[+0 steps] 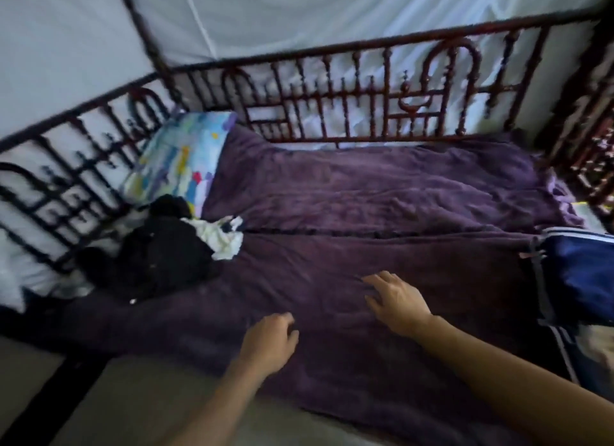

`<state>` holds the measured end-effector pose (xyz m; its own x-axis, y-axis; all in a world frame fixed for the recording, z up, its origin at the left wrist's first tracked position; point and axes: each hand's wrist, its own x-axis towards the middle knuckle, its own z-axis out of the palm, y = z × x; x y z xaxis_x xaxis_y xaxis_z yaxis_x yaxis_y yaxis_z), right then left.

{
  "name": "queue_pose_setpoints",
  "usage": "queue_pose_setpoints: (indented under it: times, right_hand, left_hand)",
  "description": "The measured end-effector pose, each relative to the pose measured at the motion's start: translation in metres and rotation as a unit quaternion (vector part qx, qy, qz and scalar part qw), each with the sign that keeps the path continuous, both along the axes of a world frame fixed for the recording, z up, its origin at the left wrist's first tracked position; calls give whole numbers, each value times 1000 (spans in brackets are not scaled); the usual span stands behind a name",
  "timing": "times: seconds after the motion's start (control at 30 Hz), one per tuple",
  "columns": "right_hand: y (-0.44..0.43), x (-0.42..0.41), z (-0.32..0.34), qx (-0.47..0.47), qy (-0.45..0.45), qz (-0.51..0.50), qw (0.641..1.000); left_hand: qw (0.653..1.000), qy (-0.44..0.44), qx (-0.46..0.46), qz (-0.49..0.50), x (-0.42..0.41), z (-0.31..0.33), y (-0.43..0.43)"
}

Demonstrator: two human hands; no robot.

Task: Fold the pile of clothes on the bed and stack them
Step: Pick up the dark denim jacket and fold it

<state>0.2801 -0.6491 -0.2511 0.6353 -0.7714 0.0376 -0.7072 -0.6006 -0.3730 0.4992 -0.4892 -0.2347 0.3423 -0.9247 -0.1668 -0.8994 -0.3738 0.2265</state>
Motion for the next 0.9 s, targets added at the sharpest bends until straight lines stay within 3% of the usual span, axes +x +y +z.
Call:
queue_pose_setpoints:
  times: [0.2,0.4,0.5,0.77,0.9]
  right_hand:
    - [46,139,28,-7,-11,120,993]
    - [54,254,37,-10,-18,188,982]
    - [51,313,25,2,-7,202,979]
    - [33,469,-28,84,40,226,970]
    - [25,534,-39,108,79,230,964]
  left_hand:
    - [990,12,-11,138,113,27,105]
    - [976,53,-11,213,201,33,158]
    - [972,59,-8,226,249,26,169]
    - [964,85,105,228,388,6,156]
    - [957,98,93,255,452,-6,146]
